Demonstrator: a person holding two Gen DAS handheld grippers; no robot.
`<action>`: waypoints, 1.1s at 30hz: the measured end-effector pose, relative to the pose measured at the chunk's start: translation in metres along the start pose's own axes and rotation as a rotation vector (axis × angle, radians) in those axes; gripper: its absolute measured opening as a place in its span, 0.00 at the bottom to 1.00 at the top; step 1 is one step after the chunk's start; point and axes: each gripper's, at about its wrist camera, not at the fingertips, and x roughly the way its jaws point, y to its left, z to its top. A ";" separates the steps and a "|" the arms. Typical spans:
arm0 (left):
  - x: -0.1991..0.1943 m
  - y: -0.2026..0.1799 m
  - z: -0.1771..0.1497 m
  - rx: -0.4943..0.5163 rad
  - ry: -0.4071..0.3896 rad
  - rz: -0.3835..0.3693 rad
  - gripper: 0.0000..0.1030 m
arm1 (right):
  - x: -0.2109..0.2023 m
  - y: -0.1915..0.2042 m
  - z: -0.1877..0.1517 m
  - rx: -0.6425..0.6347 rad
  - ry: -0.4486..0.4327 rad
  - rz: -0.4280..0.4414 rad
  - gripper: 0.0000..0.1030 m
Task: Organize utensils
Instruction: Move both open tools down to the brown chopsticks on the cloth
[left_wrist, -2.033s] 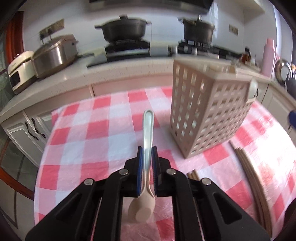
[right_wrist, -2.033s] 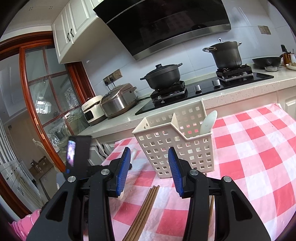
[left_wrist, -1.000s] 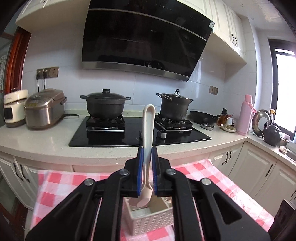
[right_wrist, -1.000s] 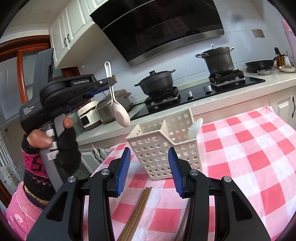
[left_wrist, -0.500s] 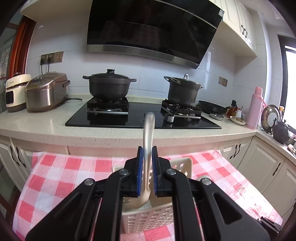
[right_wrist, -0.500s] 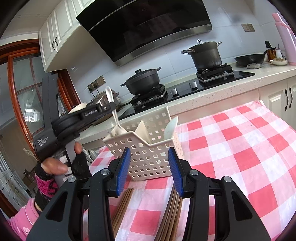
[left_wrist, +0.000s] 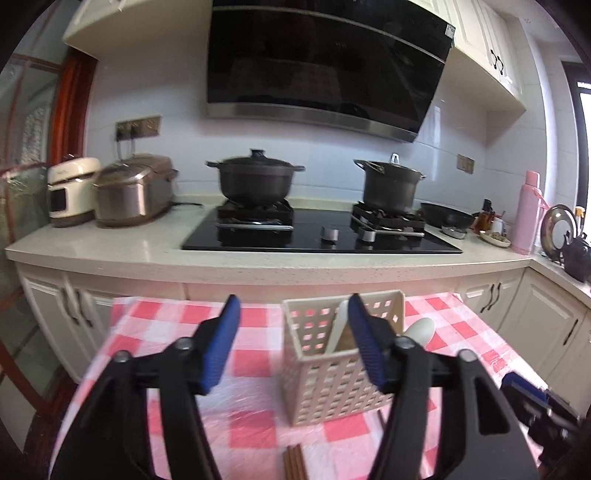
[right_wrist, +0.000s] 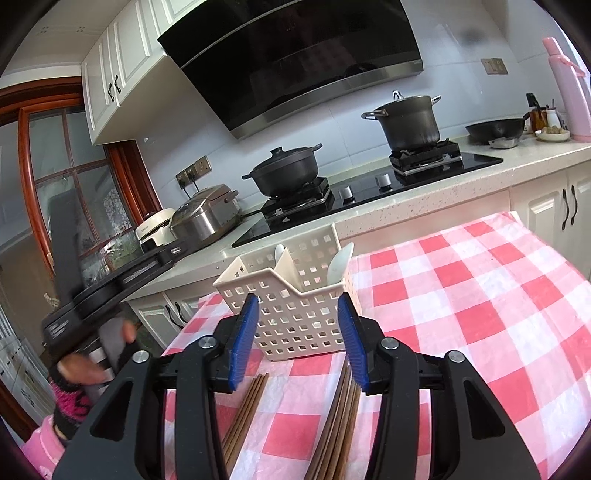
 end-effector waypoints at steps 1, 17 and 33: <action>-0.009 0.001 -0.002 0.008 -0.004 0.014 0.67 | -0.002 0.001 0.000 -0.004 0.001 -0.004 0.45; -0.113 0.003 -0.076 0.071 0.024 0.095 0.95 | -0.043 0.017 -0.026 -0.119 0.074 -0.133 0.54; -0.105 0.003 -0.146 0.084 0.187 0.115 0.95 | -0.029 -0.003 -0.079 -0.112 0.252 -0.252 0.54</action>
